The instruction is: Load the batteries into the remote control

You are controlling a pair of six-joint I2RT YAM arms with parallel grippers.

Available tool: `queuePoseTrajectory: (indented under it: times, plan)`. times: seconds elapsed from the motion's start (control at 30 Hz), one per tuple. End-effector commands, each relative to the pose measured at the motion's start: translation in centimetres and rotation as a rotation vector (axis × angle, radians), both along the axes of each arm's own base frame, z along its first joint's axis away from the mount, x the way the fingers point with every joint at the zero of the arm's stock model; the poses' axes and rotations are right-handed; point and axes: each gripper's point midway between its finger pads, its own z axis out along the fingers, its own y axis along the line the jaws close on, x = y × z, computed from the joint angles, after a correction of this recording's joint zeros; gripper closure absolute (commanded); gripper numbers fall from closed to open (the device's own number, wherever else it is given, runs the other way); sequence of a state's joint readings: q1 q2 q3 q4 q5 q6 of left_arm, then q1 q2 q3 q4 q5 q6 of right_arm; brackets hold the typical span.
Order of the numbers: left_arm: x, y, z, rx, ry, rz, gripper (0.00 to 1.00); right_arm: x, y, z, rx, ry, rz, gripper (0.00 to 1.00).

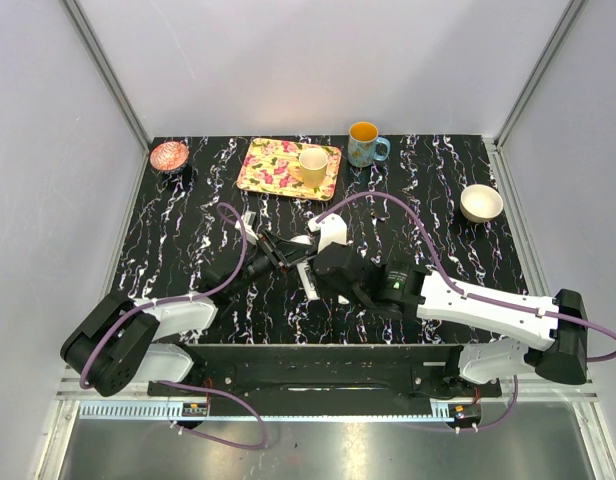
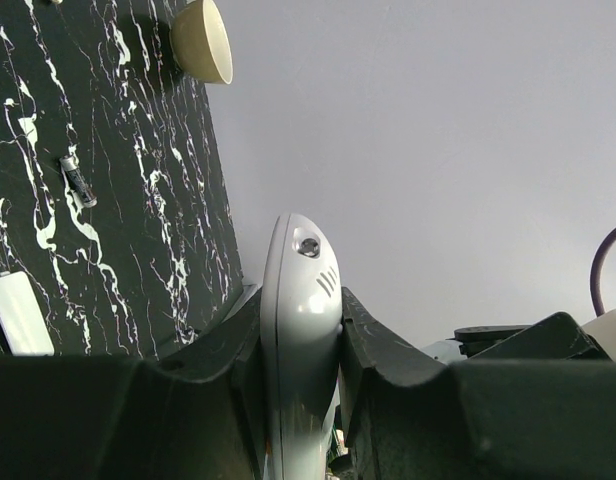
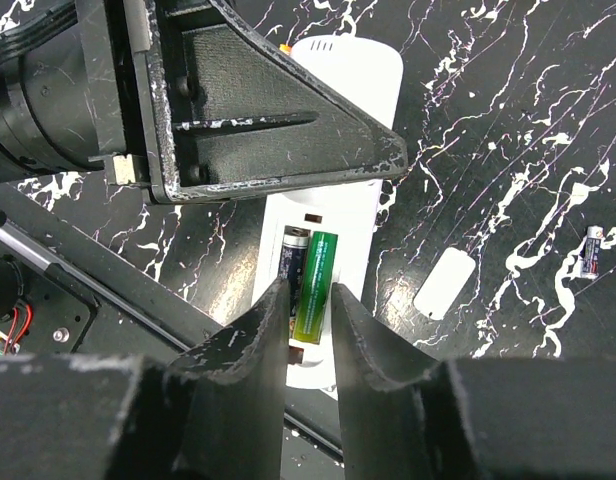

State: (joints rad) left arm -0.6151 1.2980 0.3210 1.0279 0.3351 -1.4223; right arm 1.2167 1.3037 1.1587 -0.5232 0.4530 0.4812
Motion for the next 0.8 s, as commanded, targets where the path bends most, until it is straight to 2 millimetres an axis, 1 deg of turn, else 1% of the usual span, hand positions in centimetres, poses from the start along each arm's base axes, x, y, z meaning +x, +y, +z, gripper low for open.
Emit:
queuePoseTrajectory:
  times: [0.0, 0.03, 0.07, 0.1, 0.2, 0.3, 0.47, 0.57, 0.6, 0.77]
  plan:
    - [-0.4, 0.1, 4.8, -0.11, -0.122, -0.007, 1.0, -0.2, -0.3, -0.5, -0.032, 0.025, -0.013, 0.72]
    - [-0.4, 0.1, 4.9, -0.112, -0.122, -0.007, 1.0, -0.3, -0.2, -0.6, -0.031, 0.031, -0.008, 0.76]
    - [-0.4, 0.1, 4.9, -0.112, -0.121, -0.005, 1.0, -0.3, -0.2, -0.7, -0.033, 0.033, -0.007, 0.83]
    - [-0.4, 0.1, 4.9, -0.111, -0.123, -0.005, 1.0, -0.4, -0.1, -0.8, -0.037, 0.036, -0.005, 0.88]
    - [-0.3, 0.1, 4.7, -0.106, -0.12, -0.003, 1.0, -0.4, 0.0, -0.7, -0.029, 0.039, -0.007, 0.96]
    - [-0.4, 0.1, 4.6, -0.105, -0.116, -0.005, 1.0, -0.3, 0.0, -0.6, -0.025, 0.039, -0.012, 1.0]
    - [-0.3, 0.1, 4.3, -0.1, -0.111, -0.005, 1.0, -0.1, 0.0, 0.0, -0.01, 0.024, -0.026, 1.0]
    - [-0.2, 0.0, 3.8, -0.096, -0.099, -0.005, 1.0, 0.3, -0.2, 1.2, 0.026, -0.007, -0.043, 1.0]
    - [-0.2, 0.0, 3.7, -0.099, -0.098, -0.007, 1.0, 0.4, -0.1, 2.0, 0.056, -0.022, -0.045, 1.0]
    - [-0.1, -0.1, 3.2, -0.099, -0.08, -0.008, 1.0, 0.6, -0.2, 3.5, 0.093, -0.06, -0.04, 1.0]
